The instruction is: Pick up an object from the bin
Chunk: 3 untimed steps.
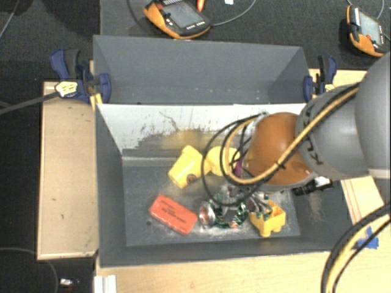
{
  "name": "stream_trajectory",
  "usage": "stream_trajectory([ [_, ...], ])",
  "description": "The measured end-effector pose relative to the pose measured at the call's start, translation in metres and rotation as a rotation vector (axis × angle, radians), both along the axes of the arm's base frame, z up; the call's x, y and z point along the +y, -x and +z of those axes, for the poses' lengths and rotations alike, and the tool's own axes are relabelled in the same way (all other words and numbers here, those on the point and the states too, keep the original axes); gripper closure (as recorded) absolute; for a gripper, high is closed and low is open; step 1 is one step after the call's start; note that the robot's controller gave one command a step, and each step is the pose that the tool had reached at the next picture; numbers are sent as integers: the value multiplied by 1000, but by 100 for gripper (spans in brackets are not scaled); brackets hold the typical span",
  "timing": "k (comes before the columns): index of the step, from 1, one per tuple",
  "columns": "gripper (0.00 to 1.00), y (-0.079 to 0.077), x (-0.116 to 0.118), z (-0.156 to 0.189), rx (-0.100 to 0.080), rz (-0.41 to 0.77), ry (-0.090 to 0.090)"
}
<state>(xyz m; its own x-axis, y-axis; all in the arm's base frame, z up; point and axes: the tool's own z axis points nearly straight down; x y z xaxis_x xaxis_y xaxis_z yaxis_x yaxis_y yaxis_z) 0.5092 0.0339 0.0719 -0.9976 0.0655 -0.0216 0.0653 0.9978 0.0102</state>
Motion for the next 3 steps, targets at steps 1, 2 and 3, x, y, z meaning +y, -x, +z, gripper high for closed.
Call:
stream_trajectory([
  [1,100,0,0,0,0,-1,0],
  [2,100,2,0,28,5,-1,1],
  [3,100,2,-1,80,8,0,1],
])
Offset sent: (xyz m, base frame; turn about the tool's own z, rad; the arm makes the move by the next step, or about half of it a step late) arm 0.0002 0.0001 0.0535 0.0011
